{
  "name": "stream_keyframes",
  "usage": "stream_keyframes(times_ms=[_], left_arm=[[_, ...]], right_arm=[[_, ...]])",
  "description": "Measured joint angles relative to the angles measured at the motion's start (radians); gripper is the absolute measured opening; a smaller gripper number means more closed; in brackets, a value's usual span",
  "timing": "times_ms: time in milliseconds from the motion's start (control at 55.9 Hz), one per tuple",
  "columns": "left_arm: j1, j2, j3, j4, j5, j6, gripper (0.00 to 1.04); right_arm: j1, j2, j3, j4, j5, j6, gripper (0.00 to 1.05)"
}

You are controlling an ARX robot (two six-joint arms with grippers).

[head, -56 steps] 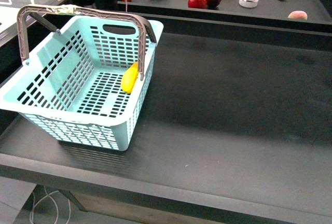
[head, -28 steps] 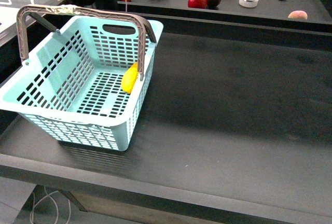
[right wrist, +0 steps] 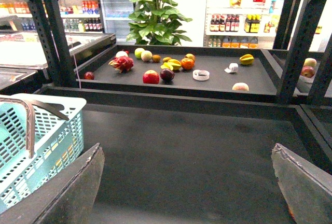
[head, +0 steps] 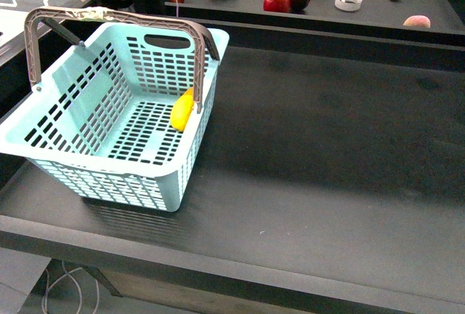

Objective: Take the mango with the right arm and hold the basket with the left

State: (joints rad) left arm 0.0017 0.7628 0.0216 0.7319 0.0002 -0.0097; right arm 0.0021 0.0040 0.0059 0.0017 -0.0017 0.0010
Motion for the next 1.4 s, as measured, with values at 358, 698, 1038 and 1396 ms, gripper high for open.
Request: stream_keyframes(times_ms=[358,698,1038,1396], left_arm=[[0.0,-0.307,-0.001,-0.277,0.0,0.002,0.02],[0.0,-0.485,-0.002,-0.45,0.0,0.002,0.02],[0.0,-0.587,-0.002,-0.552,0.0,0.002,0.02],[0.0,-0.757,-0.001,-0.729,0.0,0.002,0.02]], right_arm=[[0.0,0.0,0.0,0.0,0.0,0.0,0.96],[0.0,0.0,0.0,0.0,0.0,0.0,0.96],[0.0,0.0,0.0,0.0,0.0,0.0,0.96],[0.0,0.0,0.0,0.0,0.0,0.0,0.96]])
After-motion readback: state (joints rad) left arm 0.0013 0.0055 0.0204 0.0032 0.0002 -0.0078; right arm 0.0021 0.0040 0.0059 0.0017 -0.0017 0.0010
